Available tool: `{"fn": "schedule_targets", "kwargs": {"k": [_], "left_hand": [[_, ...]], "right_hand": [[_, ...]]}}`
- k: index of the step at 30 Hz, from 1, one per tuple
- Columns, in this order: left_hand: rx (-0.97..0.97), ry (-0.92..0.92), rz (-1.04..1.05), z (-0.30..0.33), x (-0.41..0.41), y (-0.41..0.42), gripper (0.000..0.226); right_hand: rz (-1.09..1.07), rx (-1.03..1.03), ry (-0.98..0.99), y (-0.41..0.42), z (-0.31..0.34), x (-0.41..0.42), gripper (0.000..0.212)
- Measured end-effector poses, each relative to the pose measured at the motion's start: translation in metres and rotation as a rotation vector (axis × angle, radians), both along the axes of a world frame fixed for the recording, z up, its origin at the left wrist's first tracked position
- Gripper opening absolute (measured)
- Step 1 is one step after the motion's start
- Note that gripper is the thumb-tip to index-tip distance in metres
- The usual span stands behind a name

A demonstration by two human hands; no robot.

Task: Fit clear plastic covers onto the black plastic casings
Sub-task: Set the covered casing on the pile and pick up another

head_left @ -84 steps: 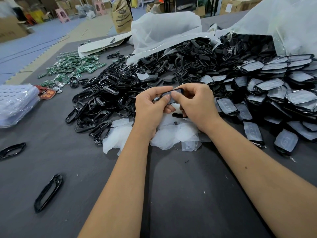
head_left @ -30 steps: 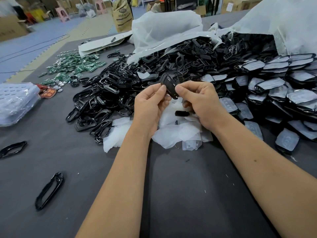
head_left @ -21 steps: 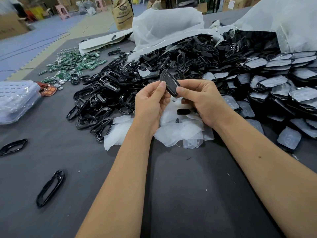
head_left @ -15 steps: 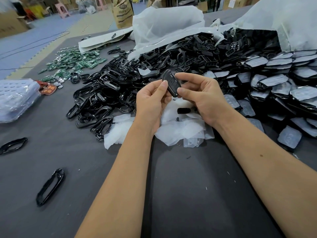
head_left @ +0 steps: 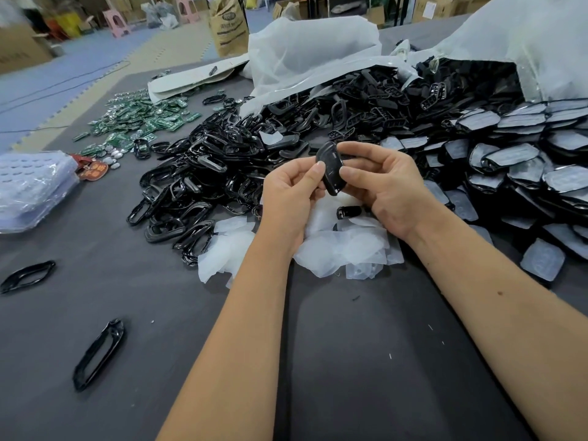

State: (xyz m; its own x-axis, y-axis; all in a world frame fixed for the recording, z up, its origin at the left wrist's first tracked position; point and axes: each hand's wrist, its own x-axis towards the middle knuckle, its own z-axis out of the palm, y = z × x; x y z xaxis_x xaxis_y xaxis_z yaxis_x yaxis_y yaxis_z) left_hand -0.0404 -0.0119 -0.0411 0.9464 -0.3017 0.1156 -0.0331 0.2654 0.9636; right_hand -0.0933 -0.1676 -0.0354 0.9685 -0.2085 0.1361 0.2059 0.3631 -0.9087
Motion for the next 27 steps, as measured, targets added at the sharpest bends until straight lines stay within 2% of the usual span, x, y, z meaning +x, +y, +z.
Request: {"fn": "schedule_targets", "kwargs": {"k": [7, 12, 17, 22, 25, 27], "left_hand": [[-0.026, -0.042, -0.058, -0.002, -0.002, 0.001, 0.015], [-0.001, -0.066, -0.071, 0.003, -0.003, 0.003, 0.018], [0.077, -0.161, -0.068, 0.024, 0.001, -0.008, 0.026], [0.193, -0.264, -0.108, 0.050, -0.006, -0.071, 0.029], [0.386, -0.460, -0.111, 0.056, -0.020, -0.122, 0.036], [0.514, -0.640, -0.126, 0.059, -0.032, -0.148, 0.042]], "right_hand": [[0.050, 0.058, -0.028, -0.006, -0.002, -0.004, 0.039], [-0.008, -0.016, -0.026, -0.005, 0.002, -0.009, 0.040], [-0.241, -0.503, -0.070, -0.016, 0.028, -0.021, 0.031], [-0.480, -1.047, -0.067, -0.058, 0.065, -0.046, 0.033], [-0.622, -1.396, -0.033, -0.095, 0.080, -0.063, 0.040], [-0.697, -1.519, 0.038, -0.117, 0.084, -0.073, 0.043]]}}
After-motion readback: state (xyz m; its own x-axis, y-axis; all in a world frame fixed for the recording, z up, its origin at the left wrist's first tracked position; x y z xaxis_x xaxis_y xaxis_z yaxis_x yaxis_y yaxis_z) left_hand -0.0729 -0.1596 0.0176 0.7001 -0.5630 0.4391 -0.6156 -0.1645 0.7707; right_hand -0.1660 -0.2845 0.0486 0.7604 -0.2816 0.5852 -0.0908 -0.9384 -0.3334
